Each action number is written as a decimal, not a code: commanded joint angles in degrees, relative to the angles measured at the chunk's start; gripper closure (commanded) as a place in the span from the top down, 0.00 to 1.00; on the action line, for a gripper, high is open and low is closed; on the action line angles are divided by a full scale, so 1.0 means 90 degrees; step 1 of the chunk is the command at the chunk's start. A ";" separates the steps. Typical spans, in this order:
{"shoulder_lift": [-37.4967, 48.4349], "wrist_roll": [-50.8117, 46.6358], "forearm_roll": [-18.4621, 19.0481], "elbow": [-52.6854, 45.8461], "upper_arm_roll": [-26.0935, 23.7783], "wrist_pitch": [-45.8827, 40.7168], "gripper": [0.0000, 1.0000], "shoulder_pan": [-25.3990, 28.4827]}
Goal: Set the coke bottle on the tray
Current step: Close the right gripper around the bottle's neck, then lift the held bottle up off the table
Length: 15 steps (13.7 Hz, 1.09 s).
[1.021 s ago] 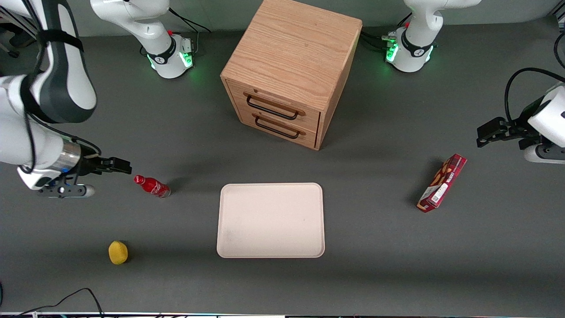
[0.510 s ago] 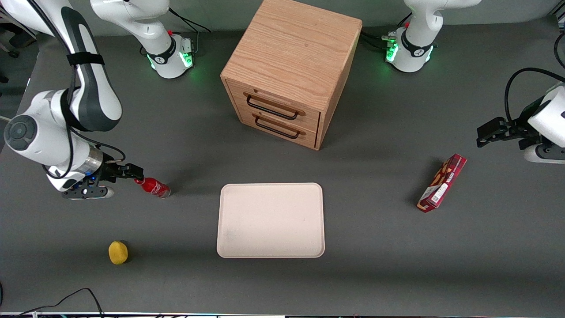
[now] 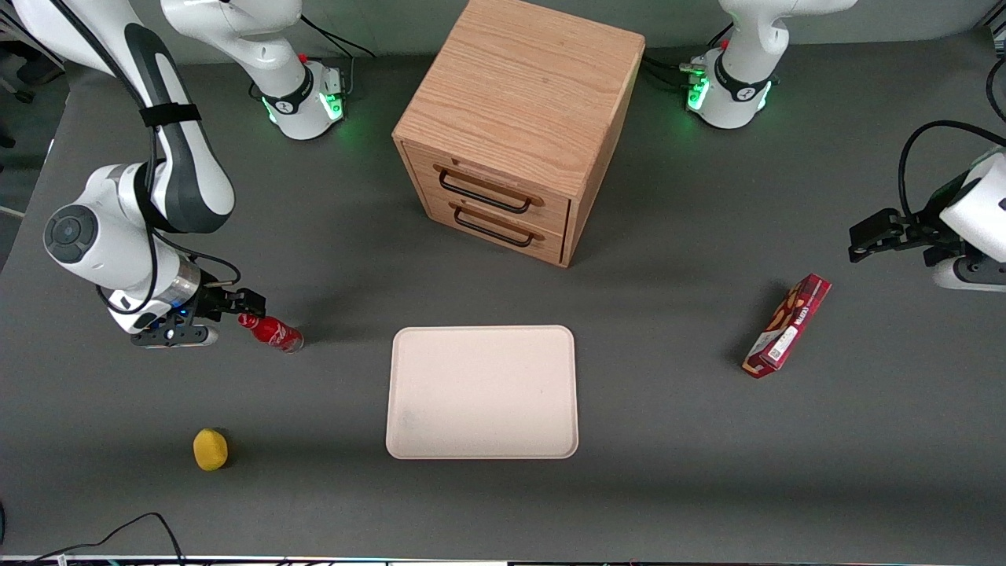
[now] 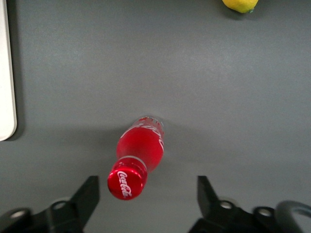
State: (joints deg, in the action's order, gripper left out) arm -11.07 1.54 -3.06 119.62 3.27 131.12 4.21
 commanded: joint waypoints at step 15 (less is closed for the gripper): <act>0.0302 -0.0074 0.0086 -0.3335 -0.0207 -0.4250 0.00 -0.0048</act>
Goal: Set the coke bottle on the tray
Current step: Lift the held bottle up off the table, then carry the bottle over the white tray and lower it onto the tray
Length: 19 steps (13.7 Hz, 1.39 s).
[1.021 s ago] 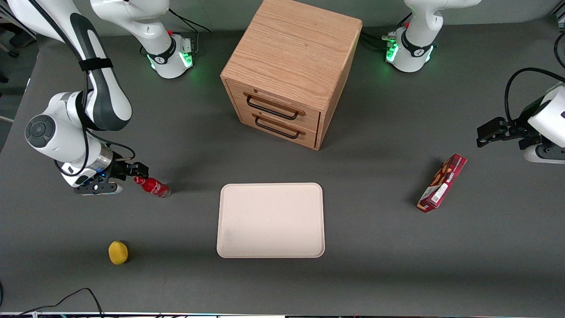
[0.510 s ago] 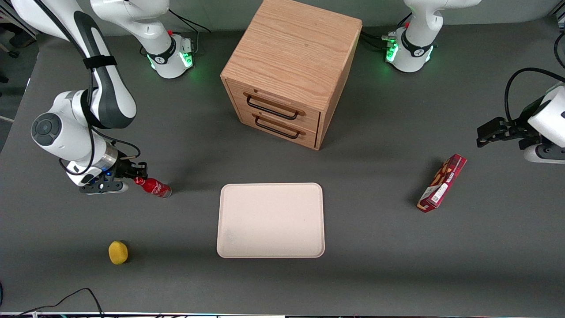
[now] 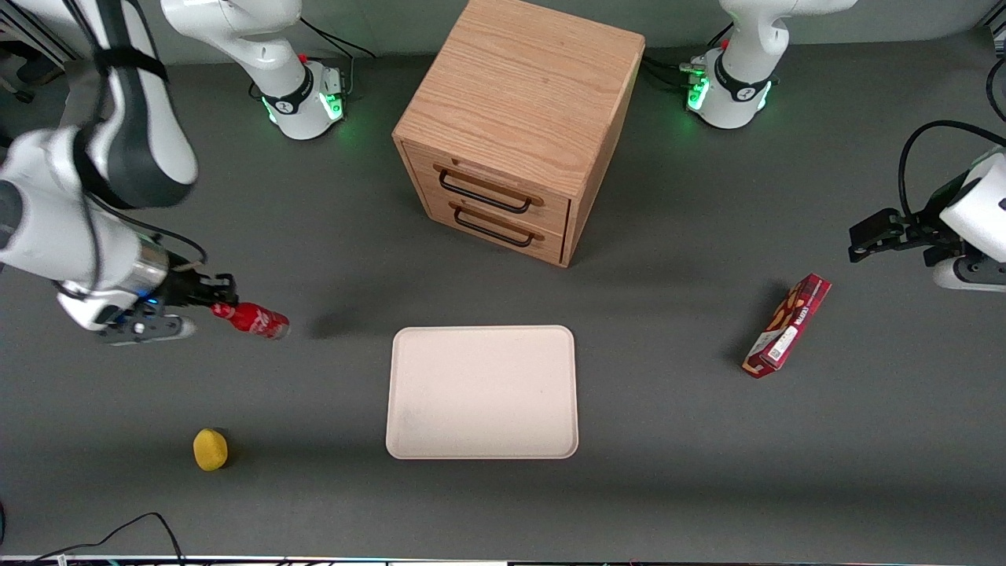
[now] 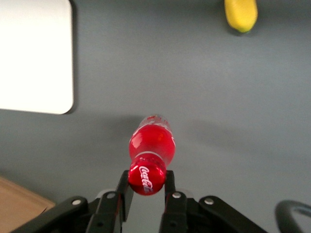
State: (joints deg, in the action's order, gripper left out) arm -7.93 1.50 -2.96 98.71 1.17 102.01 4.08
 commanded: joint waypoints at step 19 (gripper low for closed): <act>-0.3814 -0.2217 0.0036 -0.4982 0.0056 -0.0087 0.00 0.2046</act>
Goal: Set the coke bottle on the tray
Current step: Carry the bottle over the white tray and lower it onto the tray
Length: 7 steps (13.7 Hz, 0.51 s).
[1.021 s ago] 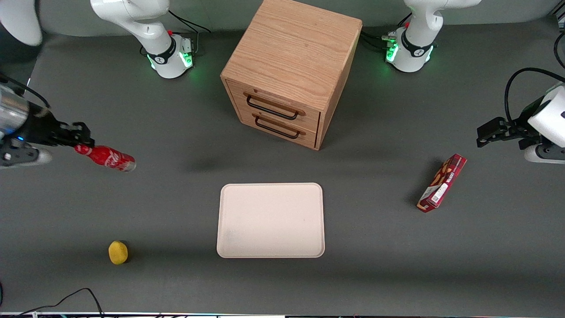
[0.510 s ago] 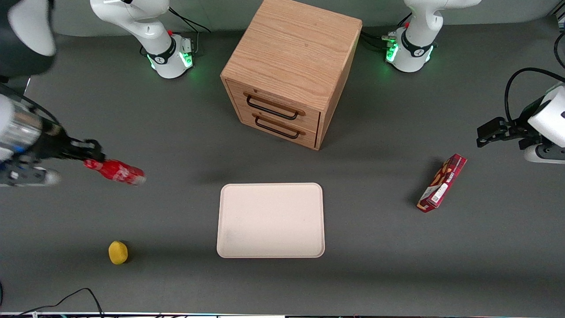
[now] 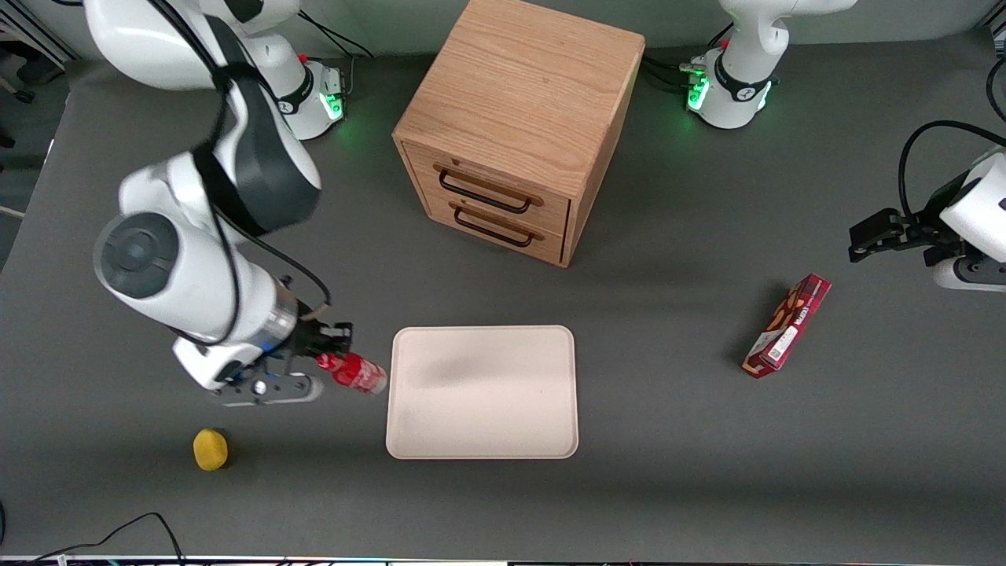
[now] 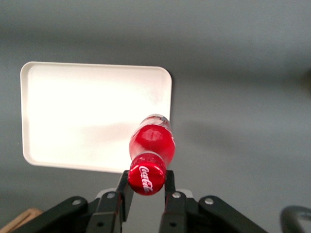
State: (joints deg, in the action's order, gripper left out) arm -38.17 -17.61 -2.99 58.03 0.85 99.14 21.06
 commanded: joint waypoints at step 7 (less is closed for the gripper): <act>-0.1237 -0.0249 0.0058 -0.0452 0.0452 0.1396 0.00 0.0560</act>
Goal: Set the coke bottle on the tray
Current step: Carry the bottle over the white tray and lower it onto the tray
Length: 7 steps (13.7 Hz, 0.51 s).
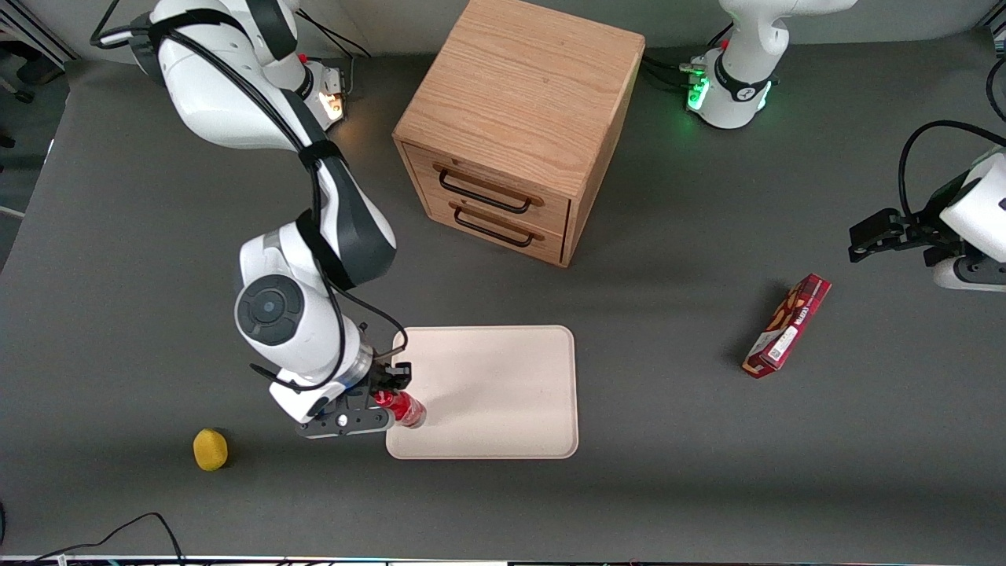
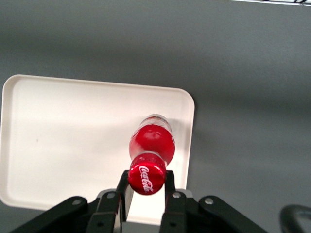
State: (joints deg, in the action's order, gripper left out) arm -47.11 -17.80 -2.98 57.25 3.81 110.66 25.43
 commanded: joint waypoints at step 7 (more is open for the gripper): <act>-0.0498 -0.0239 0.0077 -0.0317 0.0133 0.0459 0.26 0.0075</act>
State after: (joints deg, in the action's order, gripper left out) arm -50.28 -18.11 -2.98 56.93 4.22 114.63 25.43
